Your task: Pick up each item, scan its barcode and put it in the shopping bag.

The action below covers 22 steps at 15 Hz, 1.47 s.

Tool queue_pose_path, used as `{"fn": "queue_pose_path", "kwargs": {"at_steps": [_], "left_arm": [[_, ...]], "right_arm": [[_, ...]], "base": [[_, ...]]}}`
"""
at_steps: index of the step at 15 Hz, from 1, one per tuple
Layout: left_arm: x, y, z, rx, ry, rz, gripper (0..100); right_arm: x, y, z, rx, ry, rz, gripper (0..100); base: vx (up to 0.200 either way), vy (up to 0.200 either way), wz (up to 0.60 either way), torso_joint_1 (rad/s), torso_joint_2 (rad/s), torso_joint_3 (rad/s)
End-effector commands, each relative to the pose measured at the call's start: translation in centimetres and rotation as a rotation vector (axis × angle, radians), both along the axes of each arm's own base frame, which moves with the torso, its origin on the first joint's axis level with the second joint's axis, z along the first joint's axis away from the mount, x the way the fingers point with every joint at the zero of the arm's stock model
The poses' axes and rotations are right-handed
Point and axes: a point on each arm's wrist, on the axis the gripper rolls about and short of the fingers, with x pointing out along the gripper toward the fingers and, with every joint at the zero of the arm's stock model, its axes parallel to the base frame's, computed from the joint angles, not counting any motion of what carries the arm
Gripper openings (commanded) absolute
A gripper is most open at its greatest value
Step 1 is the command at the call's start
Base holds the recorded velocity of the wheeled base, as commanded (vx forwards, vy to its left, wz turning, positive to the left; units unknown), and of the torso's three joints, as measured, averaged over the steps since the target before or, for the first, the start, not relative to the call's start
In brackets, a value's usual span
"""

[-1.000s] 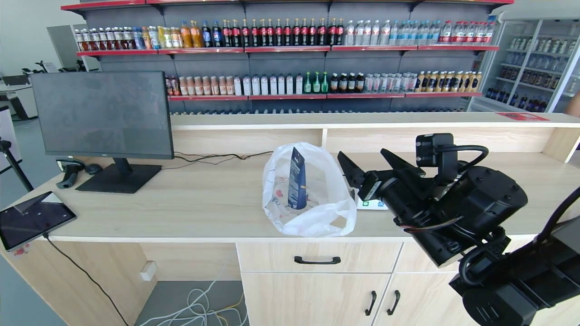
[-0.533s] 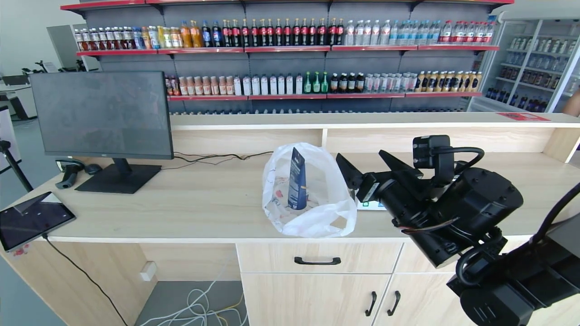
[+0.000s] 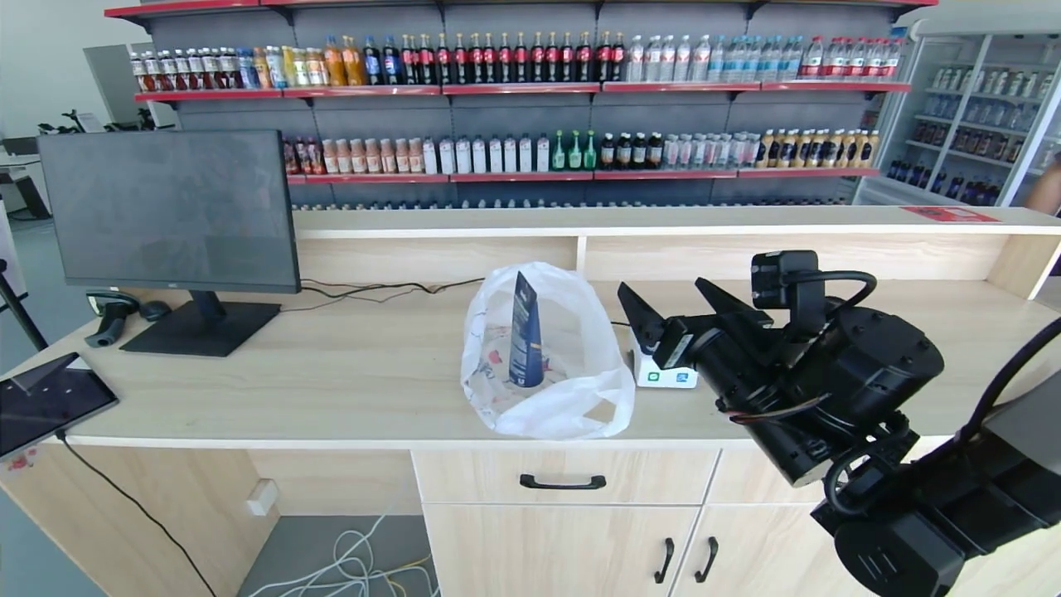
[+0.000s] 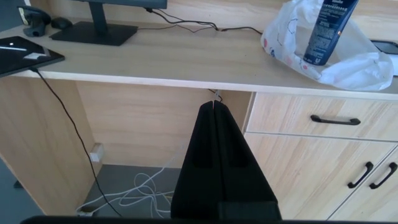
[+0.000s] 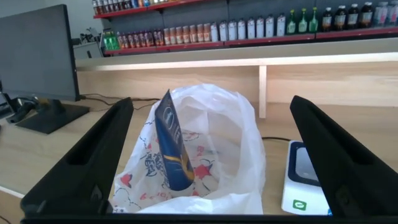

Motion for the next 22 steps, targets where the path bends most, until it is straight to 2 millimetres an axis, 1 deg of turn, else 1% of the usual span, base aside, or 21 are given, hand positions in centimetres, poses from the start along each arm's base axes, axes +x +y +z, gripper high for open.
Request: {"fn": "queue_pose_path", "kwargs": {"at_steps": [1,22], "left_arm": [[0.0,0.0,0.0,0.003,0.0,0.0,0],[0.0,0.0,0.0,0.0,0.0,0.0,0]], "right_arm": [[0.1,-0.07,-0.12,-0.001,0.002,-0.003,100],[0.25,-0.03,-0.5,-0.015,0.009,-0.005,100]], "base": [[0.0,-0.2,0.0,0.002,0.0,0.002],[0.0,-0.2,0.0,0.001,0.0,0.001]]}}
